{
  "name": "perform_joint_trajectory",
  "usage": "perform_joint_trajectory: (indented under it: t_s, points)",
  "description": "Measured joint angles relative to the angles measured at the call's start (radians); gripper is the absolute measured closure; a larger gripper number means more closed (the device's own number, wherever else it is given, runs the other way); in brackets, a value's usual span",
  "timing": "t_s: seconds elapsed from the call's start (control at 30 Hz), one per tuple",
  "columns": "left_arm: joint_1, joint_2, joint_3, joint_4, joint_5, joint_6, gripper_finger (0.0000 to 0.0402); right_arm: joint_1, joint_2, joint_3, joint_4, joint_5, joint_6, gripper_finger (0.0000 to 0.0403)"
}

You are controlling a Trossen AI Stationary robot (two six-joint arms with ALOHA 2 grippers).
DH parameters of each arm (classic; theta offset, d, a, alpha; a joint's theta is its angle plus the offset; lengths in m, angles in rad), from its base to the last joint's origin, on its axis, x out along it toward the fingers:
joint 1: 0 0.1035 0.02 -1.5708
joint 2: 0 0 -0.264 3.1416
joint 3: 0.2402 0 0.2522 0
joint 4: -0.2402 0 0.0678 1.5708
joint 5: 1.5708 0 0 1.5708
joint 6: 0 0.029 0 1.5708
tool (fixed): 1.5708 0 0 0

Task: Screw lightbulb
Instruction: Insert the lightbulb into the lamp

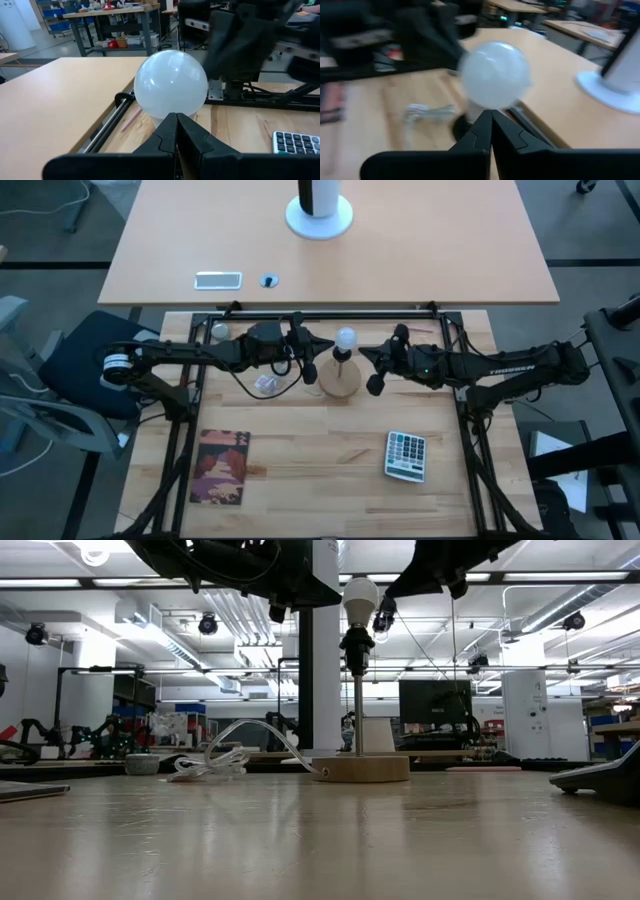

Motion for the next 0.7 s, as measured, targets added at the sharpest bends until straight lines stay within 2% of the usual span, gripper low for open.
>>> perform_joint_trajectory:
  t_s: [0.07, 0.17, 0.33, 0.7]
  points:
    - [0.000, 0.000, 0.000, -0.005, 0.000, 0.000, 0.0401, -0.009, 0.002, 0.000, 0.001, 0.045, -0.019, 0.0403]
    - [0.000, 0.000, 0.000, -0.004, 0.000, 0.000, 0.0401, -0.038, 0.009, 0.000, 0.019, 0.048, -0.046, 0.0403]
    - [0.000, 0.000, 0.000, -0.004, 0.000, 0.000, 0.0401, -0.076, 0.012, 0.000, 0.048, -0.026, -0.059, 0.0403]
    - [0.001, 0.000, 0.000, -0.005, -0.003, -0.009, 0.0401, -0.075, 0.049, 0.000, 0.098, -0.068, -0.083, 0.0403]
